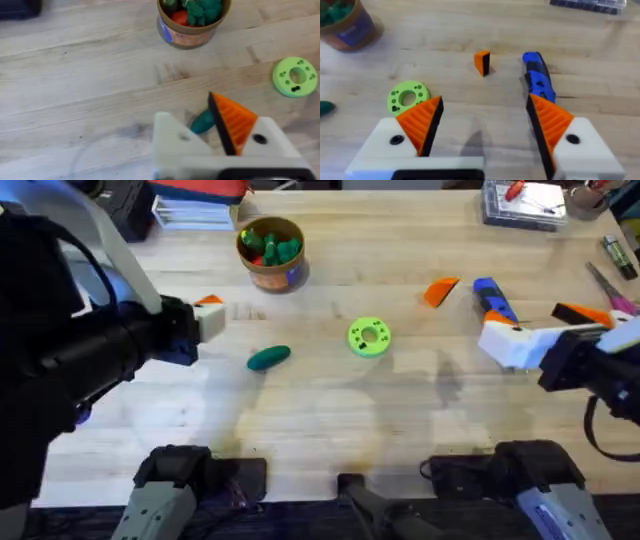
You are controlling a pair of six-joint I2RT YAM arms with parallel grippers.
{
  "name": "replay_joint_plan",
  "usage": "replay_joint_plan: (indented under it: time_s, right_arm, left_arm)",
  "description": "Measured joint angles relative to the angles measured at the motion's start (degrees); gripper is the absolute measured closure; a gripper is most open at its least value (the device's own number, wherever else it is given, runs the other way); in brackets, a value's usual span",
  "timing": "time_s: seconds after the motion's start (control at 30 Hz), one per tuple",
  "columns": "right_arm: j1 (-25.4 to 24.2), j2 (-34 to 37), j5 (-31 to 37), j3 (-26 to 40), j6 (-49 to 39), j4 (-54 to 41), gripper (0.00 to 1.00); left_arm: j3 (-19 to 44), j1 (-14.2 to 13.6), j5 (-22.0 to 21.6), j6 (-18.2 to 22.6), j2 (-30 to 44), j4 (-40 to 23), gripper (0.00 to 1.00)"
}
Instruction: Pick up the gripper from the table and insert it into the empty holder that is missing its gripper. Then pick up a screw, insert it into the mounting hole, and use the screwdriver to tighten it. Finally, clean up the table by picking up the vegetable and placing it into the bucket.
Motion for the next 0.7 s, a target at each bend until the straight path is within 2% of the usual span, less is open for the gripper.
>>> replay_joint_plan:
  time_s: [0.07, 0.13, 0.17, 0.27, 0.37, 0.53, 0.7]
  right_arm:
    - [0.00, 0.00, 0.02, 0.00, 0.00, -1.39, 0.007]
    - [0.00, 0.00, 0.02, 0.00, 0.00, -3.05, 0.007]
    - [0.00, 0.00, 0.00, 0.00, 0.00, -3.98, 0.007]
    - [0.00, 0.00, 0.01, 0.00, 0.00, -6.93, 0.007]
    - [0.00, 0.00, 0.00, 0.00, 0.00, -10.23, 0.009]
    - [0.00, 0.00, 0.00, 0.00, 0.00, -16.08, 0.007]
    - [0.00, 0.00, 0.00, 0.00, 0.00, -17.88, 0.007]
  left_arm:
    - [0.00, 0.00, 2.19, 0.09, 0.11, 1.27, 0.441]
    - [0.00, 0.00, 6.24, 0.09, 0.11, 4.47, 0.127]
    - [0.00, 0.00, 8.71, -0.08, 0.11, 6.61, 0.045]
    - [0.00, -0.02, 15.23, -0.11, 0.11, 13.87, 0.016]
    - [0.00, -0.02, 19.04, -0.08, 0.11, 16.38, 0.015]
    - [0.00, -0.02, 21.72, -0.11, 0.11, 11.29, 0.016]
    - [0.00, -0.02, 22.21, -0.09, 0.11, 6.98, 0.016]
